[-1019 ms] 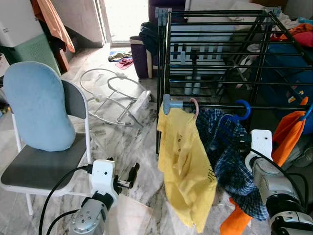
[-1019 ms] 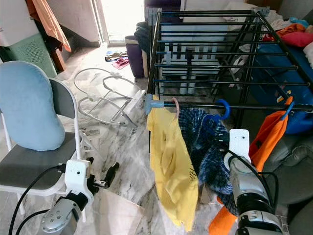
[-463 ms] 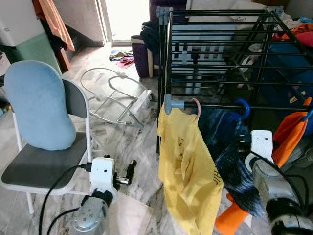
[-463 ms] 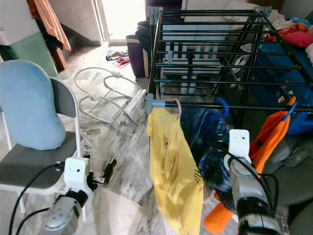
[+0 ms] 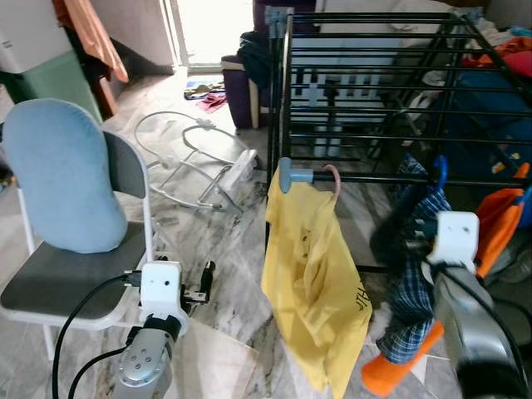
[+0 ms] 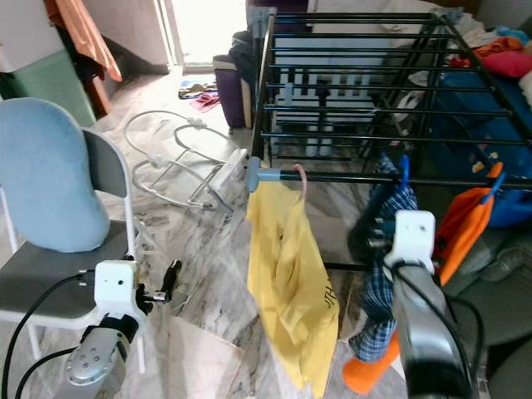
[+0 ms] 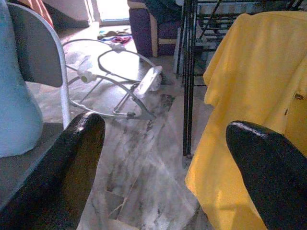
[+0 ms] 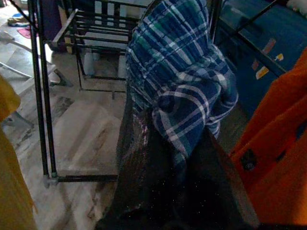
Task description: Hang hanger
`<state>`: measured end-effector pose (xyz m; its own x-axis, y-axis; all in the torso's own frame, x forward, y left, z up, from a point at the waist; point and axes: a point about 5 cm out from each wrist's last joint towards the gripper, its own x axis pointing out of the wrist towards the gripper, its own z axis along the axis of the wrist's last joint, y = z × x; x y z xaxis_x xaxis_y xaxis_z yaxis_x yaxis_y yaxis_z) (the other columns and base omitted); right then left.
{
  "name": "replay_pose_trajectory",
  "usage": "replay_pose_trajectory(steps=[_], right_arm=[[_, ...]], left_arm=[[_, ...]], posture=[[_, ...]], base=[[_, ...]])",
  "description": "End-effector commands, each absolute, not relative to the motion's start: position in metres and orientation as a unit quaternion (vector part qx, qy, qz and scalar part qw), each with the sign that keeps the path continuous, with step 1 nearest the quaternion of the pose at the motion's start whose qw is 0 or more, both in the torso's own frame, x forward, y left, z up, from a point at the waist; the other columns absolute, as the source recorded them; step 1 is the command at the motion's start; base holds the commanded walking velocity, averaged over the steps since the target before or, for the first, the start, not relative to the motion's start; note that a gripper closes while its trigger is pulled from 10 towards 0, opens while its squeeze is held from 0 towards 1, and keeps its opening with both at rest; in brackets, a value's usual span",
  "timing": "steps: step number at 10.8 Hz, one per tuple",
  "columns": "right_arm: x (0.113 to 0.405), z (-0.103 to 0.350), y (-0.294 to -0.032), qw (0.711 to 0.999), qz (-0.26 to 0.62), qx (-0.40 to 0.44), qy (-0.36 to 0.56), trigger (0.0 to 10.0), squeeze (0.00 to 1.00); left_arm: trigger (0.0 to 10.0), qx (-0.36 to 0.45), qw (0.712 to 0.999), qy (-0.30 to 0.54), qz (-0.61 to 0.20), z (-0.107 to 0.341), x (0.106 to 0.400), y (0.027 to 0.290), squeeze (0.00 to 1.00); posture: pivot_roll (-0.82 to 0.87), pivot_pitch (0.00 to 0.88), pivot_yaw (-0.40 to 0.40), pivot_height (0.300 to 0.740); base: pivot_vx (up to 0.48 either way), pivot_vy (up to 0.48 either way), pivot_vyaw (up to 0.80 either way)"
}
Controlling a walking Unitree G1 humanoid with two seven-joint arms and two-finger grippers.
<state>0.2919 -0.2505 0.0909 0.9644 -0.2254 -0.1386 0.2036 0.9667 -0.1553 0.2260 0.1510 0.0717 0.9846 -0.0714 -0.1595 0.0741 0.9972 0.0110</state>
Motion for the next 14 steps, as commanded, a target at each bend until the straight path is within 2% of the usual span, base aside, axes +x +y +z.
replay_pose_trajectory(steps=[1, 2, 4, 5, 6, 7, 12, 14], right_arm=[[0.289, 0.100, -0.246, 0.991, -0.101, -0.072, 0.057, 0.9, 0.00], [0.282, 0.095, -0.245, 0.991, -0.094, -0.069, 0.067, 1.5, 0.00], [0.278, 0.098, -0.246, 0.991, -0.098, -0.065, 0.060, 0.0, 0.00], [0.278, 0.108, -0.244, 0.992, -0.088, -0.077, 0.038, 1.8, 0.00], [0.277, 0.116, -0.241, 0.992, -0.080, -0.093, 0.019, 7.7, 0.00], [0.275, 0.119, -0.239, 0.992, -0.075, -0.102, 0.013, 10.0, 0.00], [0.230, 0.102, -0.232, 0.989, -0.055, -0.127, 0.048, 10.0, 0.00], [0.234, 0.107, -0.229, 0.990, -0.056, -0.127, 0.039, 10.0, 0.00]], left_arm=[[10.0, 0.012, 0.997, 0.074, -0.036, 0.074, 0.227, 0.148, 0.00], [10.0, 0.011, 0.996, 0.076, -0.040, 0.073, 0.226, 0.145, 0.00], [10.0, 0.013, 0.996, 0.079, -0.044, 0.071, 0.225, 0.144, 0.00], [10.0, 0.016, 0.996, 0.074, -0.040, 0.073, 0.225, 0.145, 0.00], [10.0, 0.019, 0.997, 0.070, -0.035, 0.074, 0.226, 0.146, 0.00], [10.0, 0.023, 0.997, 0.068, -0.032, 0.074, 0.226, 0.147, 0.00], [10.0, 0.041, 0.996, 0.079, -0.032, 0.072, 0.220, 0.147, 0.00], [10.0, 0.045, 0.995, 0.079, -0.036, 0.072, 0.221, 0.144, 0.00]], posture=[[-0.10, 0.013, 0.026, 0.740], [-0.11, 0.017, 0.028, 0.740], [-0.11, 0.020, 0.028, 0.740], [-0.11, 0.022, 0.026, 0.740], [-0.11, 0.023, 0.026, 0.740], [-0.11, 0.023, 0.026, 0.740], [-0.11, 0.049, 0.038, 0.740], [-0.11, 0.041, 0.041, 0.740]], base=[[0.000, 0.000, 0.00], [0.000, 0.000, 0.00], [0.000, 0.000, 0.00], [0.000, 0.000, 0.00], [0.000, 0.000, 0.00], [0.000, 0.000, 0.00], [0.000, 0.000, 0.00], [0.000, 0.000, 0.00]])
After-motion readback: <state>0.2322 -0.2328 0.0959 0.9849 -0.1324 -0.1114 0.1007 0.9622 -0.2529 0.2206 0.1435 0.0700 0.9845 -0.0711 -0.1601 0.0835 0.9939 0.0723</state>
